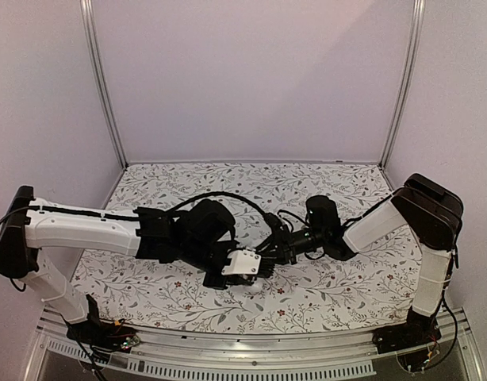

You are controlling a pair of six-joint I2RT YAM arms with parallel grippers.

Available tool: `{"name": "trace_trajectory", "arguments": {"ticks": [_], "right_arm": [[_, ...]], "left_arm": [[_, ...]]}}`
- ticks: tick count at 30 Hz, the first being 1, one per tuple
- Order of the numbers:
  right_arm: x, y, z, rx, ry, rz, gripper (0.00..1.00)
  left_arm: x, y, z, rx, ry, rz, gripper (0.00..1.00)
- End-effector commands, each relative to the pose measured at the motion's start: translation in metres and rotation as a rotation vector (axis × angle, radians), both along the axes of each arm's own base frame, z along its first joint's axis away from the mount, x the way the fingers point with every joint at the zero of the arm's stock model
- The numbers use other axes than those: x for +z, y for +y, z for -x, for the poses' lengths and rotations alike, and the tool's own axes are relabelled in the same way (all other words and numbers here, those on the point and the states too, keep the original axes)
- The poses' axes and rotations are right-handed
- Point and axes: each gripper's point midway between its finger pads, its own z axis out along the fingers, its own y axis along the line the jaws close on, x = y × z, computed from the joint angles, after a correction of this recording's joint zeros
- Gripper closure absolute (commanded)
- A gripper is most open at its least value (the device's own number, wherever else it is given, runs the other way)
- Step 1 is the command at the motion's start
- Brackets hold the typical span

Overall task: Load the batteries into the remote control
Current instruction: Load the battery into the battery compartment.

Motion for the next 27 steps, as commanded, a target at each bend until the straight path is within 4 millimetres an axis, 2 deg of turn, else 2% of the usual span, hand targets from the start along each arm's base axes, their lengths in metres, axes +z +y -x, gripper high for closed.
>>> {"name": "trace_trajectory", "arguments": {"ticks": [1,27], "right_arm": [[0.015,0.008,0.003,0.029,-0.046,-0.038,1.00],[0.019,0.009,0.004,0.032,-0.050,-0.058,1.00]], "left_arm": [[0.008,-0.012,0.001,-0.013,-0.022,0.033,0.73],[-0.012,-0.006,0.002,-0.005,0.000,-0.028,0.79]]}}
